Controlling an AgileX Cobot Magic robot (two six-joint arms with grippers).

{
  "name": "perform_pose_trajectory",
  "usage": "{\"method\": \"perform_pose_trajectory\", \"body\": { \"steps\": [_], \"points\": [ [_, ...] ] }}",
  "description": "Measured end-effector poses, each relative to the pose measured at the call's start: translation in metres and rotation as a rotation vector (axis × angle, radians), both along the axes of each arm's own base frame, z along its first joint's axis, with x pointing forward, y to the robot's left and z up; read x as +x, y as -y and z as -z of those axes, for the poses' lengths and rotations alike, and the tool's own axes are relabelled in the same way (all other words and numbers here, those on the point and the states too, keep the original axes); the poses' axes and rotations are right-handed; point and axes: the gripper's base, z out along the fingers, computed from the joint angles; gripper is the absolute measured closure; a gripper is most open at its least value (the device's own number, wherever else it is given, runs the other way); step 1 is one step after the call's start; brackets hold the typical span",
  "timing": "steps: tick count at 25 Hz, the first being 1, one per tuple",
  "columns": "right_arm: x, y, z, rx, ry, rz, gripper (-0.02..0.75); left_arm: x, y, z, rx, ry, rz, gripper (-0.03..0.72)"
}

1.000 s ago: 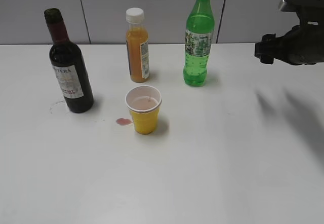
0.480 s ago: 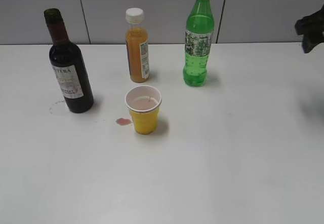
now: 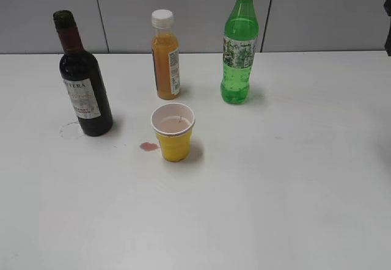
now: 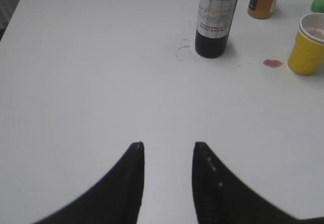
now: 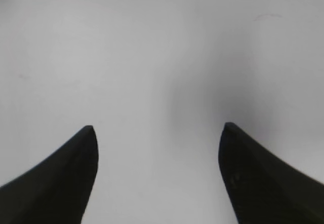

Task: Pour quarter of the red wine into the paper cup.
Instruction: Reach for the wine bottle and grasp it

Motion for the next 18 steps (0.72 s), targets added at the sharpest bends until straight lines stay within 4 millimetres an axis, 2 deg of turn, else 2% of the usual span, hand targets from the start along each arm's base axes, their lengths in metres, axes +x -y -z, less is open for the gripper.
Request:
{"method": "perform_pose_trajectory", "body": {
  "steps": [5,13,18],
  "points": [
    [-0.055,-0.003,-0.008,0.058,-0.017,-0.051,0.175,0.000,0.000,0.000,0.000,0.000,0.000,0.449],
    [-0.163,0.002,0.013,0.072,-0.035,-0.056,0.175,0.000,0.000,0.000,0.000,0.000,0.000,0.449],
    [-0.217,0.005,0.029,0.074,0.038,-0.059,0.175,0.000,0.000,0.000,0.000,0.000,0.000,0.449]
  ]
}}
